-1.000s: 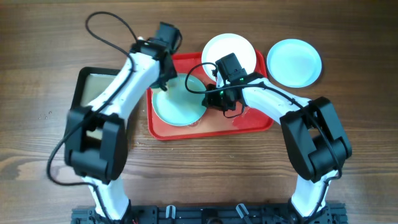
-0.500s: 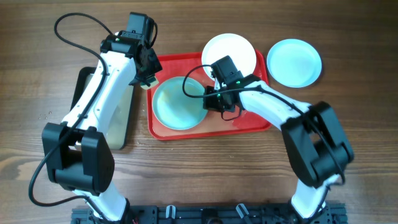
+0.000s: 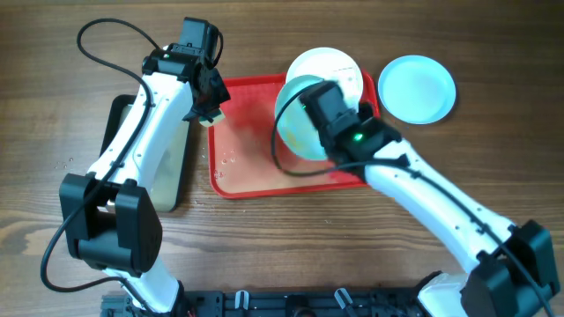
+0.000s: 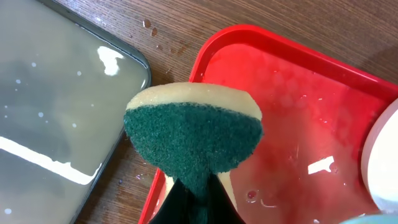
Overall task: Clean dirty plates on tray and stack at the side
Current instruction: 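Lift the second light-blue plate with the right gripper, then stack the second light-blue plate onto the first plate right of the tray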
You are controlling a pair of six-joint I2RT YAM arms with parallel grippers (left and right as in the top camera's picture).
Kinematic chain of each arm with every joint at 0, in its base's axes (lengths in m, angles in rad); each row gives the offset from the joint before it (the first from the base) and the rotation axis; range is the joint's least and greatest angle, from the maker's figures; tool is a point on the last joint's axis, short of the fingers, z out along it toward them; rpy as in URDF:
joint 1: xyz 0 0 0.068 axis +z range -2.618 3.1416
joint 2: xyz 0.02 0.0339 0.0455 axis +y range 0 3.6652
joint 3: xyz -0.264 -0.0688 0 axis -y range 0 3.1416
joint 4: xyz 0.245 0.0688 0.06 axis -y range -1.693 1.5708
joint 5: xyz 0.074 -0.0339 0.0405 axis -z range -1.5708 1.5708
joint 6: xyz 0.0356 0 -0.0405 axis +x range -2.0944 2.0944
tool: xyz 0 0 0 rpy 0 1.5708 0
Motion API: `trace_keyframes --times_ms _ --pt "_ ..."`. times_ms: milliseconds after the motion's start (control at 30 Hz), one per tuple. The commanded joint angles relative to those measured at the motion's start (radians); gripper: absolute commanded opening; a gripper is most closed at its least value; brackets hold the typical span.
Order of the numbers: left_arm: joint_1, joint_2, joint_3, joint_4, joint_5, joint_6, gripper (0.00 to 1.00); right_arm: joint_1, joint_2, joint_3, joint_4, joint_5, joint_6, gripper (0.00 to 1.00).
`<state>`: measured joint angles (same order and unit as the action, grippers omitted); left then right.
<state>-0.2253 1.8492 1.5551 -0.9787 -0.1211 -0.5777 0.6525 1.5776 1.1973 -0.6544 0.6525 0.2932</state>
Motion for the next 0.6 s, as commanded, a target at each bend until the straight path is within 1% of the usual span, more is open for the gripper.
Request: trace_keyframes --times_ms 0,33,67,233,300,467,533,567 --pt "-0.001 -0.020 0.018 0.001 0.008 0.020 0.04 0.136 -0.031 0.009 0.037 0.422 -0.100 0.04" --pt "-0.001 -0.020 0.018 0.001 0.008 0.021 0.04 0.180 -0.031 0.009 0.067 0.523 -0.136 0.04" --pt "-0.001 -0.020 0.018 0.001 0.008 0.021 0.04 0.231 -0.031 0.009 0.132 0.645 -0.198 0.04" --pt "-0.001 -0.020 0.016 0.001 0.008 0.021 0.04 0.307 -0.031 0.009 0.342 0.788 -0.436 0.04" --pt "-0.001 -0.020 0.016 0.001 0.008 0.021 0.04 0.314 -0.031 0.009 0.388 0.797 -0.477 0.04" --pt "-0.001 -0.020 0.016 0.001 0.008 0.021 0.04 0.313 -0.031 0.008 0.392 0.774 -0.466 0.04" --pt "-0.001 -0.020 0.016 0.001 0.008 0.021 0.04 0.313 -0.031 0.006 0.360 0.686 -0.447 0.04" --pt "-0.001 -0.020 0.016 0.001 0.008 0.021 0.04 0.313 -0.031 0.006 0.307 0.597 -0.405 0.04"
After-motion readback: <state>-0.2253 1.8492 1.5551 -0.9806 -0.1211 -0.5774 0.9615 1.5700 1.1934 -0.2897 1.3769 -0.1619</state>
